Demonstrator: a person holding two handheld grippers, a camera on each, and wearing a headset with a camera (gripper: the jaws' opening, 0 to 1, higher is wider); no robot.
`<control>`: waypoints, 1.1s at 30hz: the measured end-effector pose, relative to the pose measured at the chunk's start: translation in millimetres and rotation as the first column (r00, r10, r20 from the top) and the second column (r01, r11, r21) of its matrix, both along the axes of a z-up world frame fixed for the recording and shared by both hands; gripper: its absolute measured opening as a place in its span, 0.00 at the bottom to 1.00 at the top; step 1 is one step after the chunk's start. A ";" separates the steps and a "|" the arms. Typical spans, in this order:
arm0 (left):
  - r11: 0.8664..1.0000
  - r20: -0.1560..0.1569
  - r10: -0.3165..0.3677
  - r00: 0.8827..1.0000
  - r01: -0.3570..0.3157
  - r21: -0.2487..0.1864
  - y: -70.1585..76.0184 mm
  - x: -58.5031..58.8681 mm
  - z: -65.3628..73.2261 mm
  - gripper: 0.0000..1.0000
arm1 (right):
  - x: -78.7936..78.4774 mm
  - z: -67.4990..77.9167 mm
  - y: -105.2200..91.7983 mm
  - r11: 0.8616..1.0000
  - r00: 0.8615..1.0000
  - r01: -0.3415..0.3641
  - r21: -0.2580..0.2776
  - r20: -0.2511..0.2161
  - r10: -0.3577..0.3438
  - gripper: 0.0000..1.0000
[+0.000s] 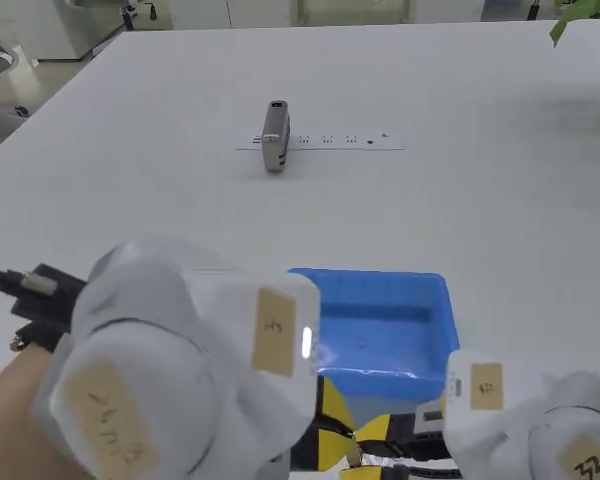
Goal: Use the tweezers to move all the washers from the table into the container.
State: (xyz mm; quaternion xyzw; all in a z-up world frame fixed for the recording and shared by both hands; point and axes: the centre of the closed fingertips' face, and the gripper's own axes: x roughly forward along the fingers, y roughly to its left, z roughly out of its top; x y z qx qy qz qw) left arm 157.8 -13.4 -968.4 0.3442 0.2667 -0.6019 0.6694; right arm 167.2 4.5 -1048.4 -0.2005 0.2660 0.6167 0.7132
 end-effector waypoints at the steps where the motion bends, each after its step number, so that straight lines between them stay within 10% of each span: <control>1: 1.000 -0.003 -0.001 1.000 0.001 0.001 0.1 1.0 -0.4 0.00 | -0.2 -0.7 0.2 1.000 1.000 0.001 0.002 -0.011 -0.001 0.07; 10: 1.000 -0.102 0.016 0.995 -0.017 -0.008 -1.3 4.2 0.3 0.00 | -4.8 -1.3 0.7 1.000 0.999 0.000 0.014 -0.051 0.000 0.06; 33: 0.999 -0.112 -0.029 0.993 0.033 0.031 -5.9 -7.1 -0.7 0.00 | -13.2 9.2 2.0 1.000 0.998 0.006 0.026 -0.064 -0.005 0.12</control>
